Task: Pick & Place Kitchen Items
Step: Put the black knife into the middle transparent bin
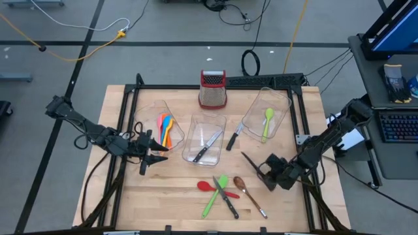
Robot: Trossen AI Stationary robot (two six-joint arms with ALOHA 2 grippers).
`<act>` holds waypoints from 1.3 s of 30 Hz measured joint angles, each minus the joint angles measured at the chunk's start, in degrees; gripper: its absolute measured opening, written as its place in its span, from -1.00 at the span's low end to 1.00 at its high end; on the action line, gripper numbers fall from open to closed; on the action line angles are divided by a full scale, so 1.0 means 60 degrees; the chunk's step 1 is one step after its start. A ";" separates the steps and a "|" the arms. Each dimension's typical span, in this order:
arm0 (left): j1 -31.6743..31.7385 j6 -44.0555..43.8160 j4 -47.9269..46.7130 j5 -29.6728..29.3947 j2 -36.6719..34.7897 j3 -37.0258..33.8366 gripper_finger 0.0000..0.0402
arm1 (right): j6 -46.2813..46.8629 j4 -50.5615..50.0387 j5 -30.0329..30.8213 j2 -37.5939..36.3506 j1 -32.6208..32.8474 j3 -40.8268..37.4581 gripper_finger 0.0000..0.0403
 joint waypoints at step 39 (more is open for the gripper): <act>0.0551 0.1434 0.8955 0.0790 0.5082 0.0022 -0.07 | -0.9618 1.0378 0.0355 0.0056 -0.2907 0.0045 -0.70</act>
